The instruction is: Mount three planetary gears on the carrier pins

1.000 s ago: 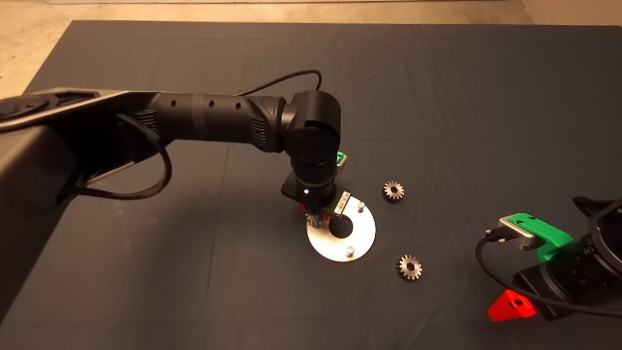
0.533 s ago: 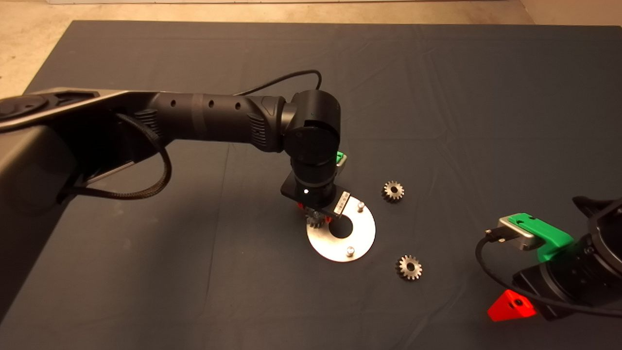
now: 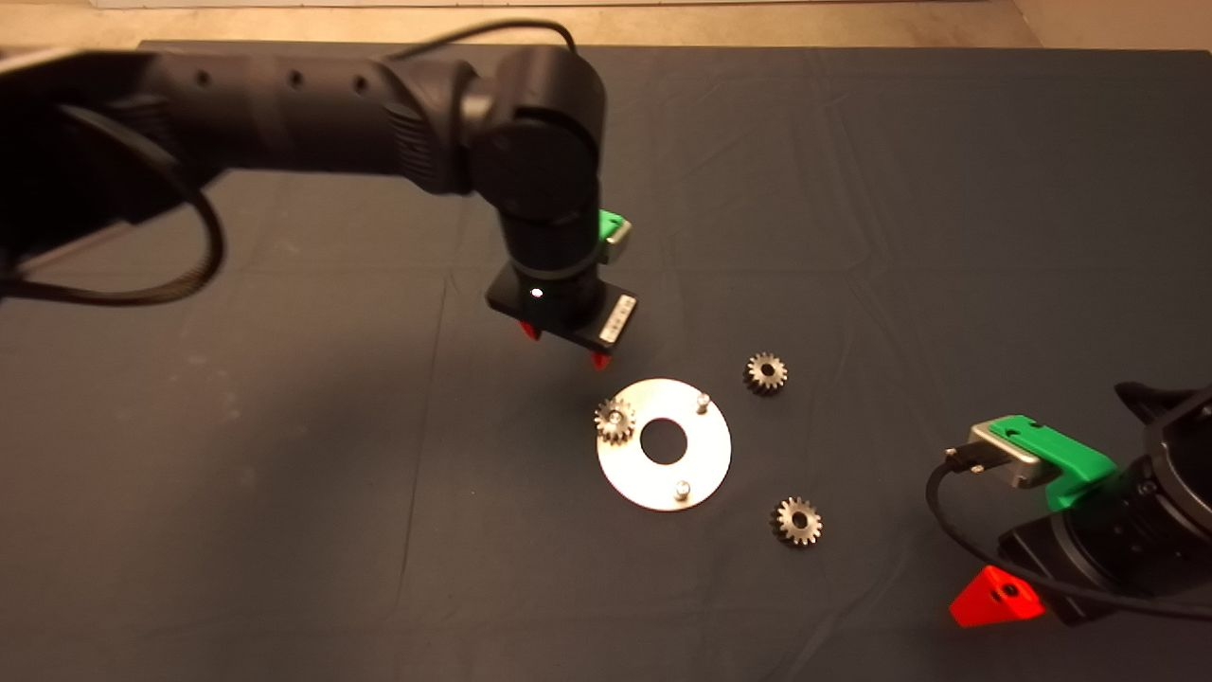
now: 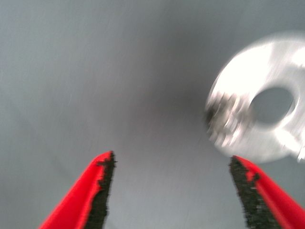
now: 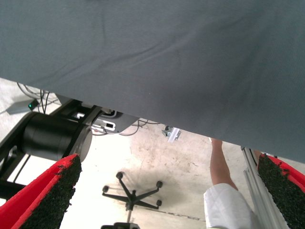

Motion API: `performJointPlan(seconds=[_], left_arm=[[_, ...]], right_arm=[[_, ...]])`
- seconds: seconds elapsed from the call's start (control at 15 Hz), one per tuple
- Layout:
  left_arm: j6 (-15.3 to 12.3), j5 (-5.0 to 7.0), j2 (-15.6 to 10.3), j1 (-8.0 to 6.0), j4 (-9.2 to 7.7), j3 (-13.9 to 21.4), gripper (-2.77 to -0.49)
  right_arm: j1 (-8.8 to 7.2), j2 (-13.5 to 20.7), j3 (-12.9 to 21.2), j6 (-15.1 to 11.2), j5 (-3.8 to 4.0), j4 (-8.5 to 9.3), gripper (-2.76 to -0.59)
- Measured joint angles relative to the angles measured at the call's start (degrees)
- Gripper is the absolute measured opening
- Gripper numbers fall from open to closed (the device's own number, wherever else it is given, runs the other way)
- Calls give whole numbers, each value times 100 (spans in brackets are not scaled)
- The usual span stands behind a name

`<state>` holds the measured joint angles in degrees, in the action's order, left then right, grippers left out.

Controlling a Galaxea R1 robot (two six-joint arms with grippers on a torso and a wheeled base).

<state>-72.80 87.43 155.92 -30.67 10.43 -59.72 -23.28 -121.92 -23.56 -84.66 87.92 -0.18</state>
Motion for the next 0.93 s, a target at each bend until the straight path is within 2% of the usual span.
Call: performJointPlan(seconds=[0.13,0.2,0.27,0.4,0.53,0.67,0.8,0.93], left_arm=[[-361,-3,-404,13,-189,914,-145],[-563,-17,-643,11,-280,1382,-138],[-785,-14,-909,9,-310,1781,-138],[-1138,9,-1326,-56,-356,2433,-138],[-1408,5,-1568,-67,-407,2848,-138],[-1639,0,-1787,-69,-448,3083,-138],[-1767,5,-2011,-80,-487,3224,-138],[-1813,8,-2106,-80,-512,3324,-138]], right_arm=[[22,-211,-399,455,-10,-12,-61],[22,-264,-545,578,-10,-15,-61],[26,-459,-1136,1091,-11,-29,-61],[29,-841,-2101,1757,1,-94,-61],[38,-1348,-2915,2419,-5,-186,-61],[90,-1880,-3576,2994,-5,-324,-61],[132,-2398,-4145,3562,-7,-375,-61],[157,-2723,-4500,4046,-69,-445,-61]])
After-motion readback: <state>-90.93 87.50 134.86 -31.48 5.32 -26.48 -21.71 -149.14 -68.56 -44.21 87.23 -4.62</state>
